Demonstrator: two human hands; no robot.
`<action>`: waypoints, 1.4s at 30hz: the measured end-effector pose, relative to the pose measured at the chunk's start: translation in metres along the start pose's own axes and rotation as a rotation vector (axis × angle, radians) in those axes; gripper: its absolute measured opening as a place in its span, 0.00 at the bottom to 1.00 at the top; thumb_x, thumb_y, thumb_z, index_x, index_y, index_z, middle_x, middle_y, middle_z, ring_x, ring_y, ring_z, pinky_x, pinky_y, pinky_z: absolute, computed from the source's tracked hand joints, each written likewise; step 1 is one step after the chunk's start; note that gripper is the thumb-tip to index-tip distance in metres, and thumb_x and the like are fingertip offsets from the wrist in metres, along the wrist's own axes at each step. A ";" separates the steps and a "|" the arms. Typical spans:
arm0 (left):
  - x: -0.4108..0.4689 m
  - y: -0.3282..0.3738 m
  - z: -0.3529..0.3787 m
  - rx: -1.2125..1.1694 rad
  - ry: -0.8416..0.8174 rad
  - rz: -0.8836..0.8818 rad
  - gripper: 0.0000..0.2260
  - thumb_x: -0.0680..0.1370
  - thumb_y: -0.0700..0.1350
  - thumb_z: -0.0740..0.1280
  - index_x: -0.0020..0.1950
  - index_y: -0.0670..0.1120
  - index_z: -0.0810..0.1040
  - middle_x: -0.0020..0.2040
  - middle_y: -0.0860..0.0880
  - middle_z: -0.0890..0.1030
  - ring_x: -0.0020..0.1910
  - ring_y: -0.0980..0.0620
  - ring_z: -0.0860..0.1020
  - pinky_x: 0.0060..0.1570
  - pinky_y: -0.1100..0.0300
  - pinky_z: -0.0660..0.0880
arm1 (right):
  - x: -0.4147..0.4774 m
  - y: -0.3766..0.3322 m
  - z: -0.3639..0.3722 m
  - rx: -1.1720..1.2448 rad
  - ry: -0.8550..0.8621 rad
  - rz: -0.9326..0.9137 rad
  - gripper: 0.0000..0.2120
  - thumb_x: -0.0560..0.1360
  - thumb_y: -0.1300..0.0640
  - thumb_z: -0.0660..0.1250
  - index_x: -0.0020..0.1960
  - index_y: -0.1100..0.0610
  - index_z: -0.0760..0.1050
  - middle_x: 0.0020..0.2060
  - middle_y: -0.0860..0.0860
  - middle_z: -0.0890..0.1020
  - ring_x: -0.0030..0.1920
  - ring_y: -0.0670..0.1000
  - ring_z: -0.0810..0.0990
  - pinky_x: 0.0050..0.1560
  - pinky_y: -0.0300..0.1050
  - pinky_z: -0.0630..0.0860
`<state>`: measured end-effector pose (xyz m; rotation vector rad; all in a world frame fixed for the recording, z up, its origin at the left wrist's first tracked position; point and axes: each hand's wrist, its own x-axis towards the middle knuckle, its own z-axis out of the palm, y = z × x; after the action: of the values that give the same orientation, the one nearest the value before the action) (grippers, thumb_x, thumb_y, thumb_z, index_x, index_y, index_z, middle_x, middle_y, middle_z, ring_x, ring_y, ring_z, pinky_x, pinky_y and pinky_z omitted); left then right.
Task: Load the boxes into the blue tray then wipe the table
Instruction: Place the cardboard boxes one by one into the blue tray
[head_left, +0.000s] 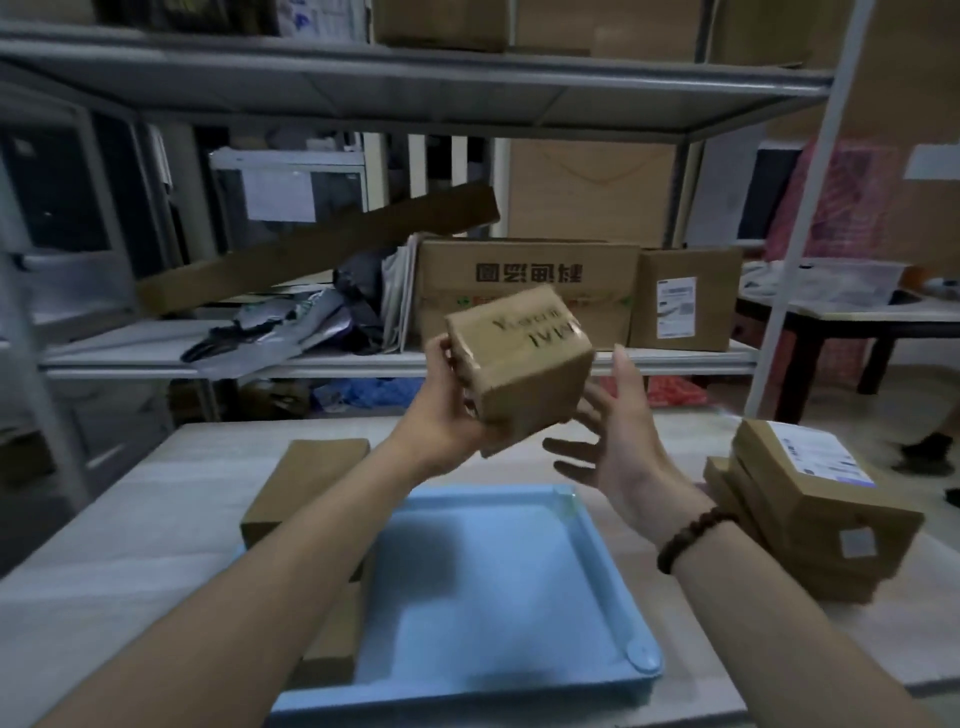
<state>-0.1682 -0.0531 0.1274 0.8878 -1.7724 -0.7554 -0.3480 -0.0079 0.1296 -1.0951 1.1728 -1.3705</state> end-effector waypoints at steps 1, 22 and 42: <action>-0.004 -0.005 -0.007 0.179 -0.016 0.105 0.43 0.68 0.35 0.78 0.72 0.47 0.52 0.66 0.51 0.71 0.59 0.58 0.75 0.54 0.64 0.75 | 0.000 -0.003 0.001 0.022 -0.032 0.061 0.36 0.74 0.25 0.46 0.57 0.47 0.81 0.58 0.49 0.83 0.55 0.60 0.83 0.62 0.58 0.75; -0.026 0.003 -0.040 -0.424 -0.013 -0.432 0.27 0.70 0.58 0.74 0.65 0.47 0.77 0.58 0.45 0.83 0.55 0.45 0.83 0.50 0.51 0.81 | 0.007 0.028 0.024 0.131 -0.243 -0.148 0.23 0.71 0.47 0.67 0.65 0.52 0.77 0.57 0.53 0.84 0.56 0.54 0.81 0.53 0.51 0.79; -0.038 0.002 -0.059 -0.473 -0.241 -0.356 0.45 0.66 0.24 0.72 0.72 0.63 0.68 0.63 0.48 0.79 0.65 0.43 0.76 0.66 0.40 0.72 | 0.017 0.039 0.006 0.052 -0.451 -0.233 0.39 0.56 0.71 0.72 0.67 0.57 0.74 0.60 0.64 0.80 0.59 0.61 0.78 0.57 0.55 0.76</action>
<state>-0.1033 -0.0257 0.1298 0.8172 -1.5476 -1.4950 -0.3395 -0.0272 0.0922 -1.4454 0.6946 -1.2295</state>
